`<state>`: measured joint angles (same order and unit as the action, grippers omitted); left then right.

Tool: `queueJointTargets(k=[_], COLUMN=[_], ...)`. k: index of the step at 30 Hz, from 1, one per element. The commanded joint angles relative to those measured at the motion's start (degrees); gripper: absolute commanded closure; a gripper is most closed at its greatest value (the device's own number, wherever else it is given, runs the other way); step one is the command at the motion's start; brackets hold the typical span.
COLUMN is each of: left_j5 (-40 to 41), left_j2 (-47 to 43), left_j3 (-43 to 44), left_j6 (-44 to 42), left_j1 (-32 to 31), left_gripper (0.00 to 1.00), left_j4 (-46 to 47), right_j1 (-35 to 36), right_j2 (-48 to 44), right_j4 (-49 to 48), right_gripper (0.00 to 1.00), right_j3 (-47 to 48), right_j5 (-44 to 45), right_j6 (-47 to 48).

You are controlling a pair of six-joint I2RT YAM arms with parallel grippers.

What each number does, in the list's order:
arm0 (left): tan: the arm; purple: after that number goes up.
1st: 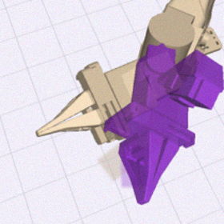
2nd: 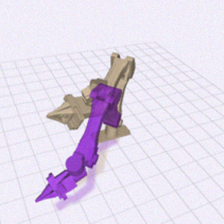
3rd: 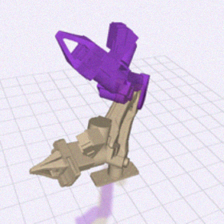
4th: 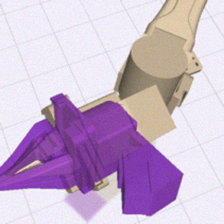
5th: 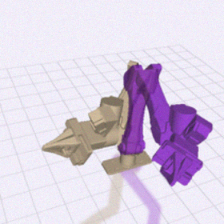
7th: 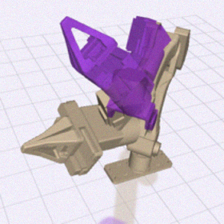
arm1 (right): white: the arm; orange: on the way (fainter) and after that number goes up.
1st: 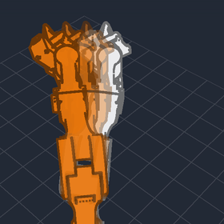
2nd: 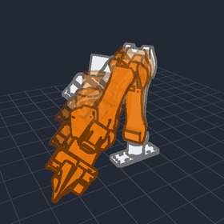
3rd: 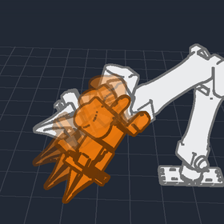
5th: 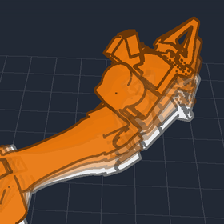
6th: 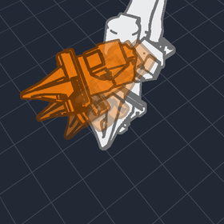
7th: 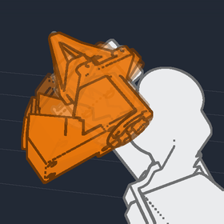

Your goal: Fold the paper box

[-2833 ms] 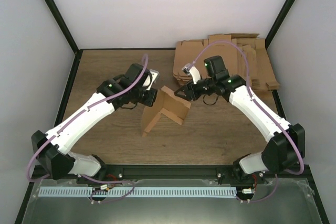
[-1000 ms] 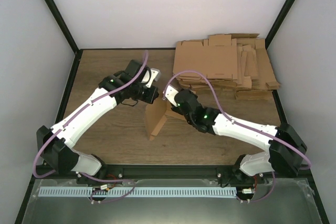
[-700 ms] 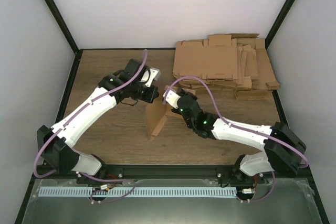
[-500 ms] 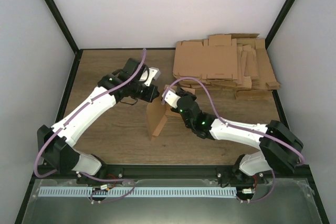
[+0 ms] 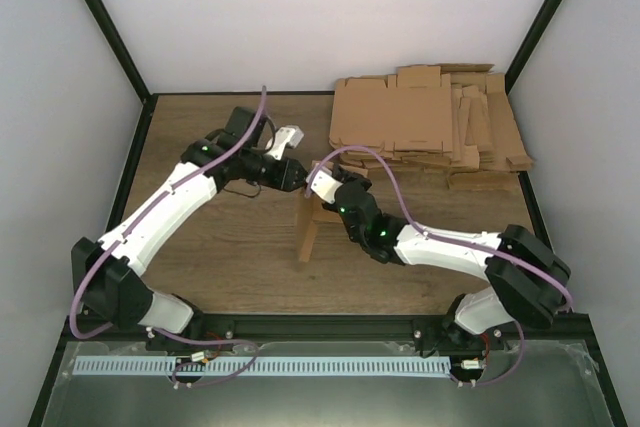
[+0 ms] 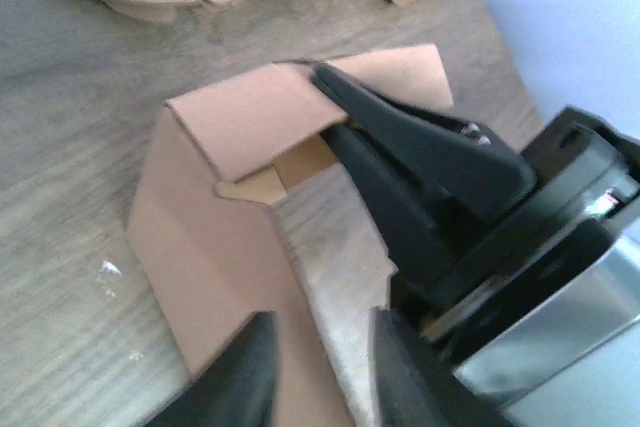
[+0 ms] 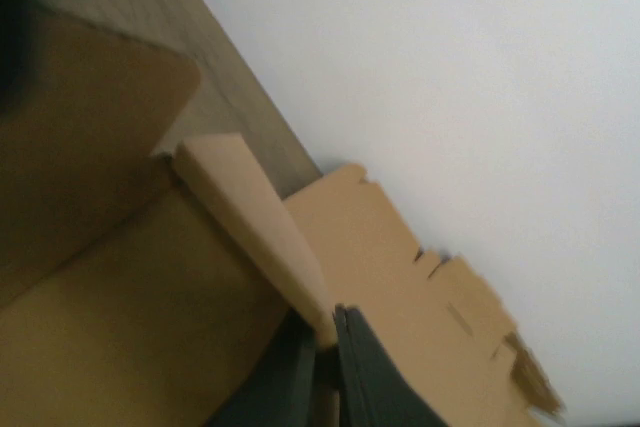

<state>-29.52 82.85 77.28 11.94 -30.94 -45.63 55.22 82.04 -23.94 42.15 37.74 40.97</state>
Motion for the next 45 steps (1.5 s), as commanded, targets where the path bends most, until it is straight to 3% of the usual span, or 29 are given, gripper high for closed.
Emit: queueJointTargets(k=[1,4,7,13,18,28,37,45], left_j5=[-10.5,-8.1,-3.7,2.0,5.0,6.2,5.9,12.6], left_j2=[-4.2,-7.4,-10.5,-12.8,-12.8,-12.9,-13.5,-13.3], left_j3=[2.9,5.9,9.0,13.7,11.1,-3.5,-8.8,-13.5], left_j6=[2.0,2.7,2.9,0.4,-1.9,-5.6,-7.9,-8.2], left_j1=[1.2,2.2,3.4,4.2,4.2,4.2,4.0,-0.2], left_gripper=[0.57,0.29,0.14,0.04,0.02,0.01,0.01,0.01], left_j4=[3.5,2.9,0.8,-5.0,-8.1,-7.7,-5.4,-2.6], right_j1=[-0.1,-2.3,-6.1,-13.7,-18.1,-18.7,-13.0,-11.1], right_j2=[2.6,1.0,-0.1,1.0,2.5,11.2,8.8,9.6], right_j4=[12.9,22.9,34.3,52.3,50.2,38.3,33.8,32.0], right_gripper=[0.99,0.99,0.99,0.99,0.99,0.99,0.97,0.97], right_j3=[2.8,6.7,11.4,19.1,13.5,5.4,0.8,-0.9], right_j5=[-2.5,-8.9,-18.0,-38.3,-50.9,-51.0,-40.4,-40.1], right_j6=[-9.1,-17.5,-26.1,-34.9,-41.1,-55.0,-58.4,-59.5])
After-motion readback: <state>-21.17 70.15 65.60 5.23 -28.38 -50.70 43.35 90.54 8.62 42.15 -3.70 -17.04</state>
